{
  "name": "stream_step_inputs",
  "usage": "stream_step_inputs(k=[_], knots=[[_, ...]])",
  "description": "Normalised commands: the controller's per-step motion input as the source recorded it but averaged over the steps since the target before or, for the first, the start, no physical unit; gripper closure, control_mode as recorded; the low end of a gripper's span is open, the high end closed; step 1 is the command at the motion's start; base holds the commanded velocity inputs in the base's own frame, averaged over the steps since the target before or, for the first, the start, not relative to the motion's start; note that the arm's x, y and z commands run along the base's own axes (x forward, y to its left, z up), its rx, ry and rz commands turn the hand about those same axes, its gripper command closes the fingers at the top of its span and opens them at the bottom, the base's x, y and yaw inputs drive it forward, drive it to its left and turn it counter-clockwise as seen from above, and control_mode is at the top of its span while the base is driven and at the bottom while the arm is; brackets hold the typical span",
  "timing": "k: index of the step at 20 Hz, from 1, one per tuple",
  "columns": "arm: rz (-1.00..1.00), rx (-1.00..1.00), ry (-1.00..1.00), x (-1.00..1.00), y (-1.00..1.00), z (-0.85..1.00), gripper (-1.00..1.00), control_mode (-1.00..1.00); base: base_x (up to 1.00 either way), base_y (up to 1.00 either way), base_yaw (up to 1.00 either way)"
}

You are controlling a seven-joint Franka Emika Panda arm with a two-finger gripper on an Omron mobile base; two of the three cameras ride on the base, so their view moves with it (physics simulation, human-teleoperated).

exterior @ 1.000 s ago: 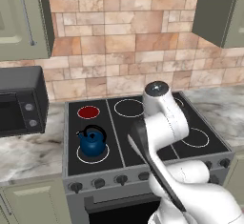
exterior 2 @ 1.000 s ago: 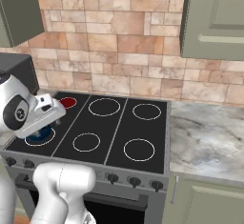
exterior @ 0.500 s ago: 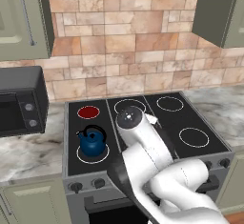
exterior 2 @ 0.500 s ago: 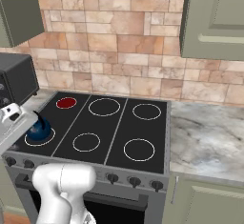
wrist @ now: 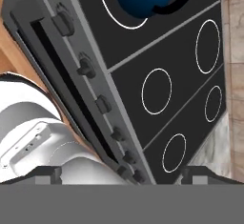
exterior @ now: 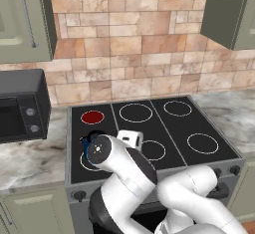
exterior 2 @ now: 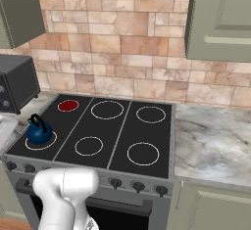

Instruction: Turn off the rear left burner of the stove.

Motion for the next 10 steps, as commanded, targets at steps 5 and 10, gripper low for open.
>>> stream_step_inputs(k=[5,10], knots=[[0.03,-0.09,0.03,0.0,0.22,-0.1,-1.0,-1.0,0.0,0.0,0.0],[0.02,-0.03,0.0,-0.15,0.04,-0.14,-1.0,-1.0,0.0,0.0,0.0]])
